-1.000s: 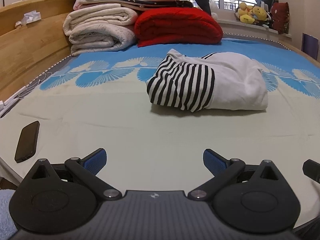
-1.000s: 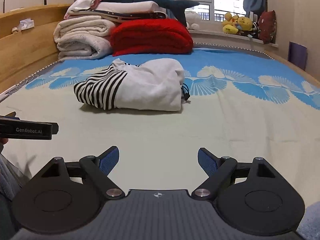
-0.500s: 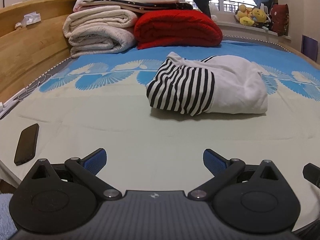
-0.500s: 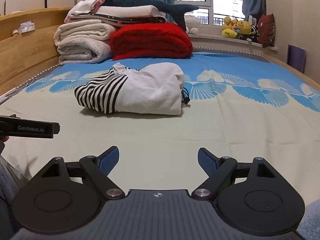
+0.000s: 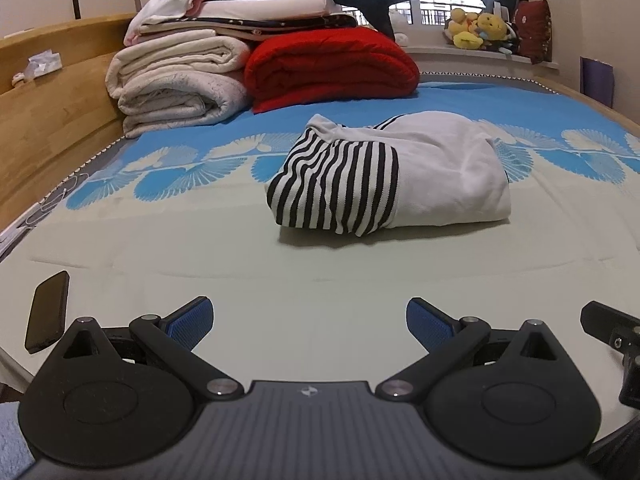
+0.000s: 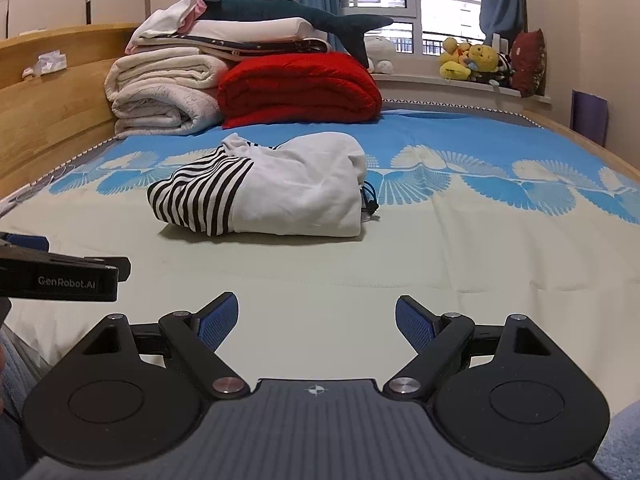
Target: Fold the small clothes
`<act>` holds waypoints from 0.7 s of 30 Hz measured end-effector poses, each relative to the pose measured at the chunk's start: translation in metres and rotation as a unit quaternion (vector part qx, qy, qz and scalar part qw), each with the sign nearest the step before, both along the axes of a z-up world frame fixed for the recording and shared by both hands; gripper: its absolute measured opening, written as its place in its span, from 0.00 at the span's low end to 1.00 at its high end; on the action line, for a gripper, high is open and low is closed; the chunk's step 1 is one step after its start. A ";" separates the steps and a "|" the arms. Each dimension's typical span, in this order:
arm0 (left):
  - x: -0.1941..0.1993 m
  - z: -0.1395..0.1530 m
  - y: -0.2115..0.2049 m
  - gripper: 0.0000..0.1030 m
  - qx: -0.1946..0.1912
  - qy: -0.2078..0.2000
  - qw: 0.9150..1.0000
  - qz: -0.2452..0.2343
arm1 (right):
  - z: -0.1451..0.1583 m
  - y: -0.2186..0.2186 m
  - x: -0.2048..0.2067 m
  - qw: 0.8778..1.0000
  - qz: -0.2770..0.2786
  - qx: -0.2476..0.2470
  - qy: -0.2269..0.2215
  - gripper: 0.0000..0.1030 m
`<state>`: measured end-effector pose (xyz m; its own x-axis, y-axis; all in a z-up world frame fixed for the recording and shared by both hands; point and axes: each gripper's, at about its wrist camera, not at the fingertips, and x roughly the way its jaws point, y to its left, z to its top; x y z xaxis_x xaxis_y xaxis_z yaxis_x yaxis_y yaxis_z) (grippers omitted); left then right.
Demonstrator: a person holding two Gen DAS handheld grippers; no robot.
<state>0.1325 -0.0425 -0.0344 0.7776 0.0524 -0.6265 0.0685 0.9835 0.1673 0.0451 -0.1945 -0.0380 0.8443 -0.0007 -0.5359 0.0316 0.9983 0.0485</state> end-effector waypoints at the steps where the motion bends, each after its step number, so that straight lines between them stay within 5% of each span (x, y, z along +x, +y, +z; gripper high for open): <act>1: 0.001 0.000 0.001 1.00 -0.003 0.002 1.000 0.001 | 0.000 0.001 0.000 1.000 0.001 -0.004 -0.001 0.84; 21: 0.003 -0.001 0.003 1.00 -0.009 0.010 1.000 0.006 | -0.001 0.010 0.004 1.000 0.008 -0.007 -0.004 0.84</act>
